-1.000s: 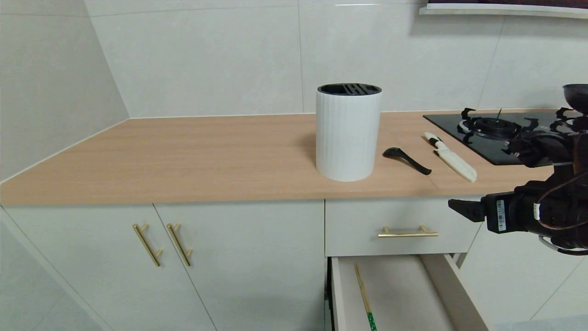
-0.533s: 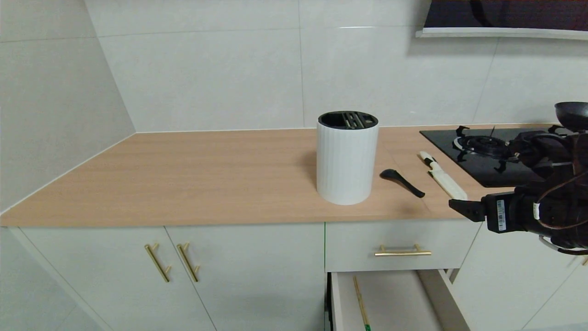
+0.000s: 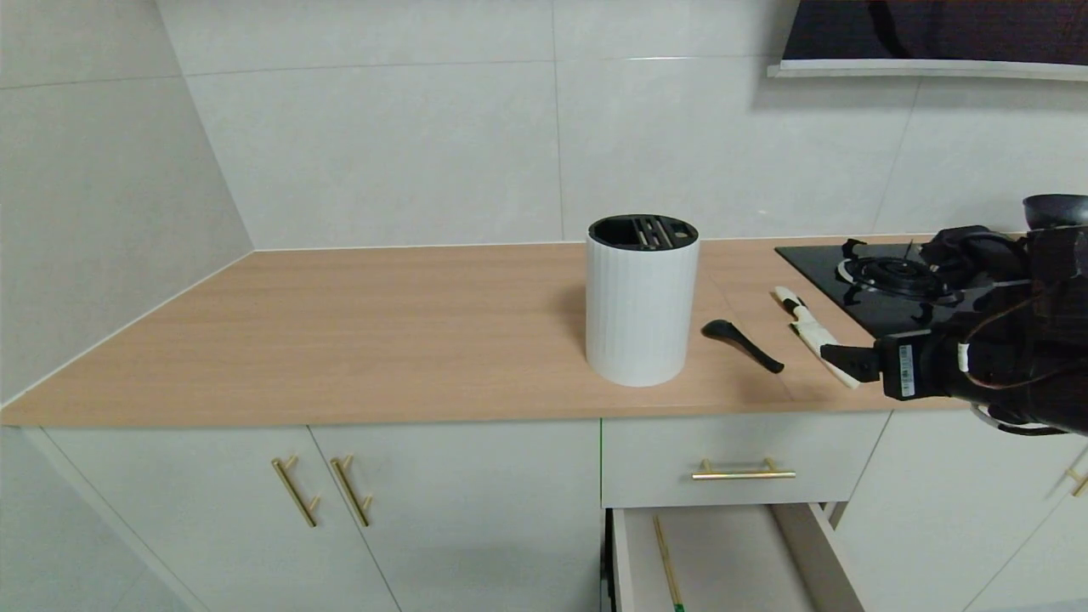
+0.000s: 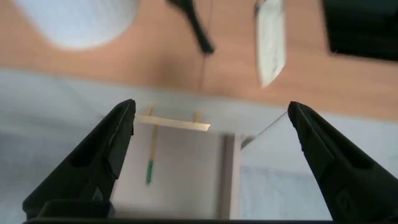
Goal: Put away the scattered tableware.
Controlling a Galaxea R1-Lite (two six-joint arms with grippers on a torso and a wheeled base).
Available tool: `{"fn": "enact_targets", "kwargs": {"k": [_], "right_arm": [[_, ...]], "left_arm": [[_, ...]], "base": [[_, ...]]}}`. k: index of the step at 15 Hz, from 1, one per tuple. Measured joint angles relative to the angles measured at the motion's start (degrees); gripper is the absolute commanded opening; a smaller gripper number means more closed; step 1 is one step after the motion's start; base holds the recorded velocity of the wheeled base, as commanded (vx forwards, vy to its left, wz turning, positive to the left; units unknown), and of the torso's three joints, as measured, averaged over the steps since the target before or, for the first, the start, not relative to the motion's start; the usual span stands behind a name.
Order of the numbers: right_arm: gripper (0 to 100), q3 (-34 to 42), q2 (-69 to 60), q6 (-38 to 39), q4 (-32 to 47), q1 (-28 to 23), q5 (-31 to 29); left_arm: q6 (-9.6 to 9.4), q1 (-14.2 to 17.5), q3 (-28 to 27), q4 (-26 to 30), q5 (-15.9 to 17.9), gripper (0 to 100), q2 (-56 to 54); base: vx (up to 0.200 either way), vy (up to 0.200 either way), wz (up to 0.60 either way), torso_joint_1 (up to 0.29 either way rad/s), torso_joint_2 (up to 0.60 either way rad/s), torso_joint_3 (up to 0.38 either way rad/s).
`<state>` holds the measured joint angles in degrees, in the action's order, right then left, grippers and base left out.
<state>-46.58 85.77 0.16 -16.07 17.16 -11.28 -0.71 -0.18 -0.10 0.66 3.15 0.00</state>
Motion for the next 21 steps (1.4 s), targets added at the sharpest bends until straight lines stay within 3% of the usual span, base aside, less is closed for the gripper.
{"fn": "enact_targets", "kwargs": {"k": [3, 10, 15, 21], "right_arm": [[100, -3.28, 6.23, -2.62, -2.07, -2.93, 5.56], [100, -17.51, 22.88, -4.72, -5.63, -9.70, 27.99], [100, -19.19, 30.93, -6.61, -13.70, -11.02, 29.34], [100, -19.46, 36.78, -9.19, -17.92, -10.25, 28.11]], "left_arm": [[0.02, 0.00, 0.00, 0.00, 0.02, 100, 0.00], [0.00, 0.00, 0.00, 0.02, 0.02, 100, 0.00], [0.00, 0.00, 0.00, 0.00, 0.00, 100, 0.00], [0.00, 0.00, 0.00, 0.00, 0.02, 100, 0.00]], "base": [[0.000, 0.000, 0.00, 0.000, 0.00, 0.000], [0.000, 0.000, 0.00, 0.000, 0.00, 0.000], [0.000, 0.000, 0.00, 0.000, 0.00, 0.000], [0.000, 0.000, 0.00, 0.000, 0.00, 0.000]]}}
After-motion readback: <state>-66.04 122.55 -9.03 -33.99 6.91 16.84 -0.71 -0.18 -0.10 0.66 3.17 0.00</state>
